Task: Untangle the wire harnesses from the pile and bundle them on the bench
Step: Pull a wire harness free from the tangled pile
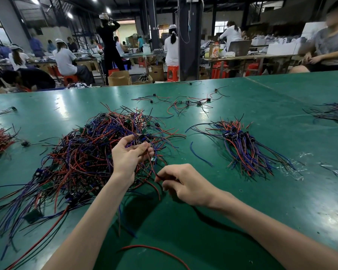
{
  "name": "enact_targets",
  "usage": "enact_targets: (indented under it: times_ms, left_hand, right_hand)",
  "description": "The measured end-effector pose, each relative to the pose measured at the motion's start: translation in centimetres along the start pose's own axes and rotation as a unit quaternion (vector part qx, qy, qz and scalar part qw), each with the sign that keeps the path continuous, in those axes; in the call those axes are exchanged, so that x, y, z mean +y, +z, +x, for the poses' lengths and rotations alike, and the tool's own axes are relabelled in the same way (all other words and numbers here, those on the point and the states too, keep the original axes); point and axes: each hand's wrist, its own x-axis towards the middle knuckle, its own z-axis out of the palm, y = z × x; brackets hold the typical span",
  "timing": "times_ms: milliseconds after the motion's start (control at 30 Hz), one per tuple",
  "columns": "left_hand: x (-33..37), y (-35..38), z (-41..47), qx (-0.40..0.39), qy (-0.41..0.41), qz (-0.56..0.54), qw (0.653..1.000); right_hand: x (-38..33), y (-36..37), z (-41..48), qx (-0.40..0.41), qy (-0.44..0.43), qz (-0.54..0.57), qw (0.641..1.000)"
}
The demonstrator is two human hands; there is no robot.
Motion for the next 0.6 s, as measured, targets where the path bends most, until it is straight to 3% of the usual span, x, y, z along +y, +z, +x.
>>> enact_targets:
  times_ms: [133, 300, 500, 600]
  left_hand:
    - [-0.15, 0.02, -0.14, 0.000, 0.000, 0.018, 1.000]
    - [0.01, 0.00, -0.13, -0.001, -0.004, 0.018, 1.000]
    - [-0.09, 0.16, -0.21, -0.016, -0.021, 0.005, 1.000]
    - [-0.11, 0.17, -0.03, -0.010, -0.038, -0.015, 0.999]
  right_hand:
    - [-0.13, 0.02, 0.03, -0.018, 0.012, -0.001, 1.000]
    - [-0.18, -0.28, 0.11, -0.037, 0.077, 0.128, 0.988]
    - [-0.41, 0.05, -0.11, 0.008, 0.005, 0.084, 0.996]
    - [-0.30, 0.14, -0.08, 0.002, 0.033, 0.137, 0.990]
